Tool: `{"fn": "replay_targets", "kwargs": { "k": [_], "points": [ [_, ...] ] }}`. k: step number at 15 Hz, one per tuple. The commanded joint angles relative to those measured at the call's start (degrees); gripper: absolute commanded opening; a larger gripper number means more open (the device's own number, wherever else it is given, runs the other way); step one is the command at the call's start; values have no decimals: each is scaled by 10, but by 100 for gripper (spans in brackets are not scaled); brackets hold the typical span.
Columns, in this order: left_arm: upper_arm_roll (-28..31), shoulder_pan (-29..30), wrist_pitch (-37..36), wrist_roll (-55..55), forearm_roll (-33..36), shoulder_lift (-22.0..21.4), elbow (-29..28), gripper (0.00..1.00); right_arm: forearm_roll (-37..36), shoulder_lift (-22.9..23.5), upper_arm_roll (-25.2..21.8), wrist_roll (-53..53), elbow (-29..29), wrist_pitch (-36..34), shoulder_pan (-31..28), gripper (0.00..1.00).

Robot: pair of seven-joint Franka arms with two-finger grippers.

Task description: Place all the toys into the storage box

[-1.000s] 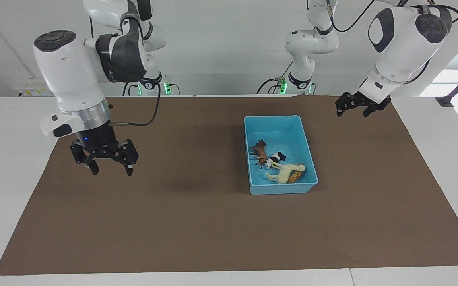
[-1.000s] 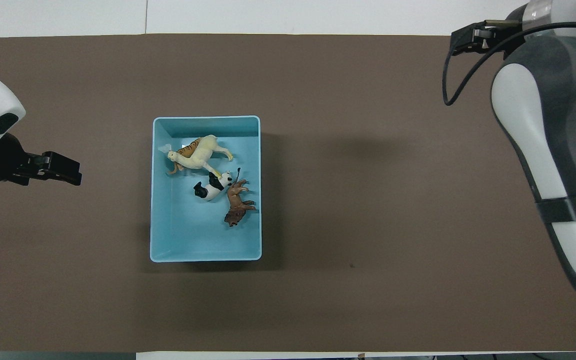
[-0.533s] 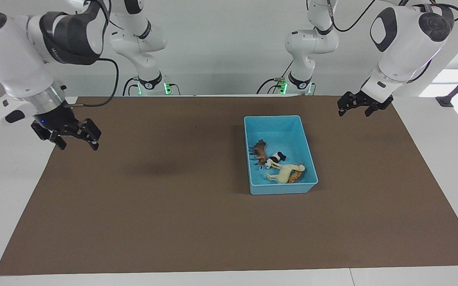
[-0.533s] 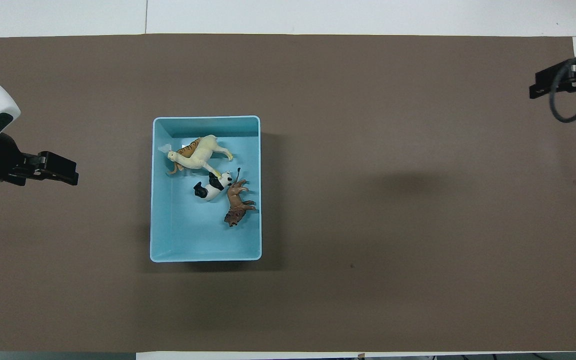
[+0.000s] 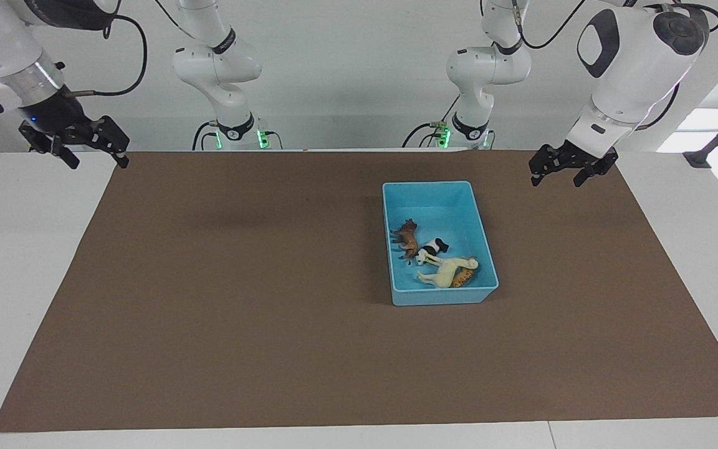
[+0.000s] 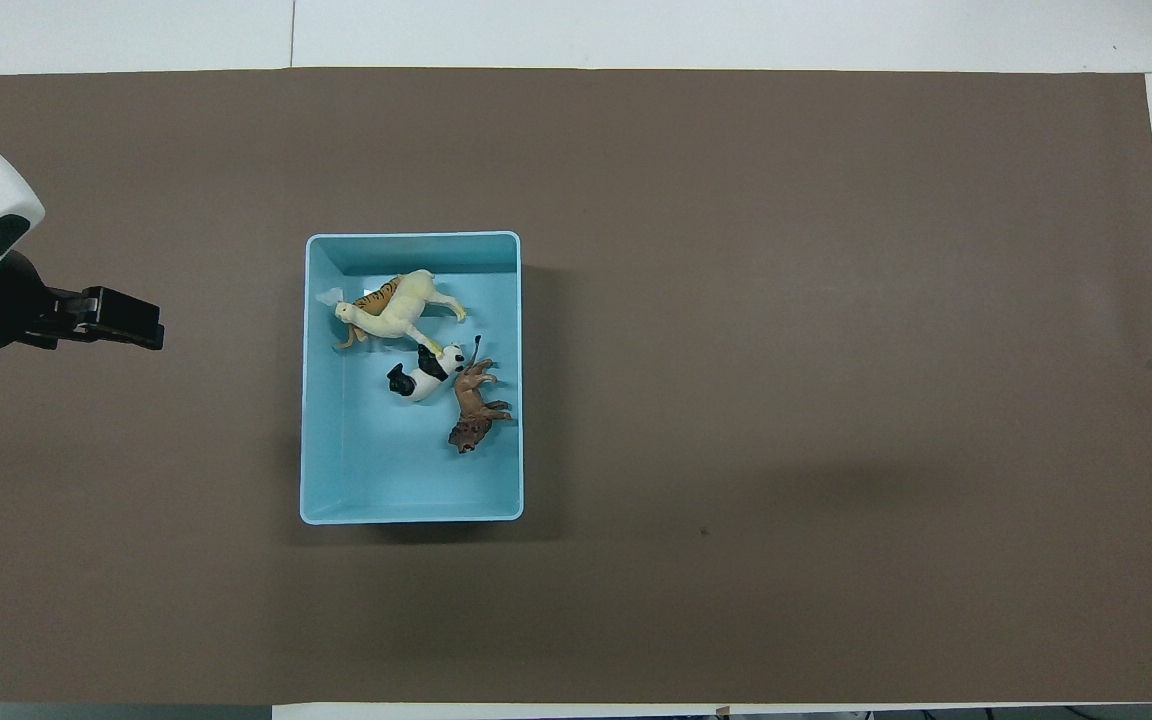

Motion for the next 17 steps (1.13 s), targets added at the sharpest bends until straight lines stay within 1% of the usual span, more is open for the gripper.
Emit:
{"fn": "replay_targets", "kwargs": {
  "k": [1, 3, 5, 8, 10, 11, 17],
  "points": [
    [4, -2, 18, 6, -7, -15, -18, 100, -30, -29, 25, -3, -58, 16, -18, 100],
    [5, 2, 19, 5, -7, -15, -18, 100, -30, -41, 27, -2, -95, 69, -24, 100],
    [5, 5, 17, 5, -7, -16, -18, 100, -29, -38, 29, -1, -99, 77, -30, 100],
    [5, 4, 18, 5, -7, -16, -18, 100, -20, -31, 30, -1, -81, 65, -37, 100],
    [5, 4, 18, 5, -7, -16, -18, 100, -20, -20, 31, -1, -49, 21, -41, 100],
    [5, 4, 18, 5, -7, -16, -18, 100, -22, -18, 31, -2, -44, 7, -41, 100],
    [5, 4, 18, 5, -7, -16, -18, 100, -21, -22, 30, -2, -52, 5, -42, 100]
  ]
}}
